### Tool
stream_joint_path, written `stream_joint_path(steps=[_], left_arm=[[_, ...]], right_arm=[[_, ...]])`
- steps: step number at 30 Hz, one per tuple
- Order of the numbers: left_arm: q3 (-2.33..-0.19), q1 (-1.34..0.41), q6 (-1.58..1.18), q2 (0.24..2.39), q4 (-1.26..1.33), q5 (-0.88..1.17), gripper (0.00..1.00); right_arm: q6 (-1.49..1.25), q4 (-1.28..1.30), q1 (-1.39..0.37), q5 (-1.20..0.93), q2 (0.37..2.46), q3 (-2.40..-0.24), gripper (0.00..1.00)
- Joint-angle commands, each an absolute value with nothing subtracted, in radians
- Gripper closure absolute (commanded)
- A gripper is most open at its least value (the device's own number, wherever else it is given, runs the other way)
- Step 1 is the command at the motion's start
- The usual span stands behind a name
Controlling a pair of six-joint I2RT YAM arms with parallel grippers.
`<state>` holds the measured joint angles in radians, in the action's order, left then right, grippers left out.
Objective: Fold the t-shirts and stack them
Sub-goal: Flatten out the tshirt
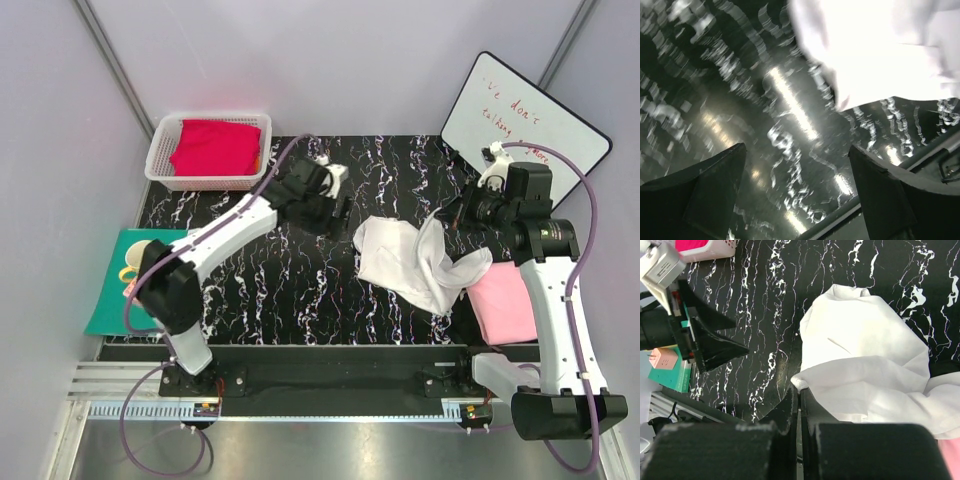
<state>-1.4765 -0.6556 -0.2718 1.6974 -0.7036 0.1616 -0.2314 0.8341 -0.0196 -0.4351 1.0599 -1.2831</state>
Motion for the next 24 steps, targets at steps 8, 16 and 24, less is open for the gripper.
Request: stream_joint_path(steps=[8,16,24], left_arm=[[-1.815,-0.799,-0.16,2.015,-0.716,0.325,0.21],[-1.91,-0.813,-0.132,2.108,-0.724,0.374,0.26],[-1.954,-0.815,-0.123,2.193,-0.733,0.379,0.27]], right_arm=[[-0.224,0.801,-0.026,-0.407,1.072,-1.229,1.0],[-0.236,0.79,-0.026,-0.396,1.066,-1.183,1.0],[-0.256,0.781,-0.026,-0.387,1.062,-1.167,1.0]])
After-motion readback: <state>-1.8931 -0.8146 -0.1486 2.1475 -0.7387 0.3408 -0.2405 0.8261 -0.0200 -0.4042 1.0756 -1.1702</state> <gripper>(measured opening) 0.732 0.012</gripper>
